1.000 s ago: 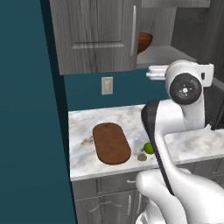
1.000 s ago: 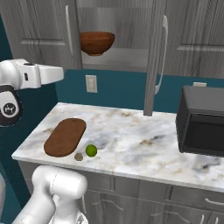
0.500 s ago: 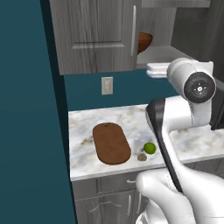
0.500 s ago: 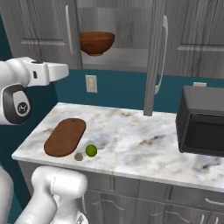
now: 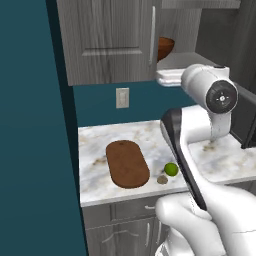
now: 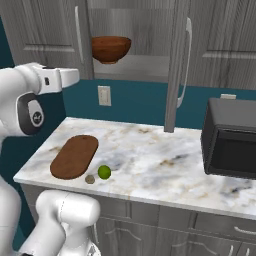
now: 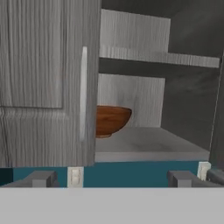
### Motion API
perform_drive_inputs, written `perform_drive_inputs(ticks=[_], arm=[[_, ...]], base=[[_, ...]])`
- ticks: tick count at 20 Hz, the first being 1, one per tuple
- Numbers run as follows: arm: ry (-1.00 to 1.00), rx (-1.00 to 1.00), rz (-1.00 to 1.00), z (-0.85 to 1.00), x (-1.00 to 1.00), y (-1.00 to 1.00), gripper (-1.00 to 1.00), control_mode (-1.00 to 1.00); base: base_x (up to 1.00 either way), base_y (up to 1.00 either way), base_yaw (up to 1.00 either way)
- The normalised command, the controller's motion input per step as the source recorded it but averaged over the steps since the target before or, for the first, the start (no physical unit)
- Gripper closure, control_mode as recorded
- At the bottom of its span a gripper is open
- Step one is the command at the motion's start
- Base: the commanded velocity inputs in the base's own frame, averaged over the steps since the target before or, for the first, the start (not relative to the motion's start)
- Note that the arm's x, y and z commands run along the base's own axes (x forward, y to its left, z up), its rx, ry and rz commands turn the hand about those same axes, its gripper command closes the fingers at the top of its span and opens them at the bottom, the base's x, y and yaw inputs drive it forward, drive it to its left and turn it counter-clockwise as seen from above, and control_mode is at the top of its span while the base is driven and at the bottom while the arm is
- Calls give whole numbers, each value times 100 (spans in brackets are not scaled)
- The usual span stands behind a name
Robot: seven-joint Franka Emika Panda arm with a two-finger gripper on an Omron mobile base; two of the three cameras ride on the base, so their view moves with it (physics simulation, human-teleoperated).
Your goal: Open the cabinet. Place the bowl and condiment on the counter. Then place the lime and garlic on the cutting board.
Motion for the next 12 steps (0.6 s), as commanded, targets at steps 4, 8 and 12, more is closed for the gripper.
perform_drive_inputs(ticks=[4,8,12], arm=[[0,2,2,6,48,11,-100,-100],[4,7,0,29,53,1,-100,-100],[5,7,1,32,52,8,-100,-100]], base=[[0,0,0],[0,0,0],[0,0,0]])
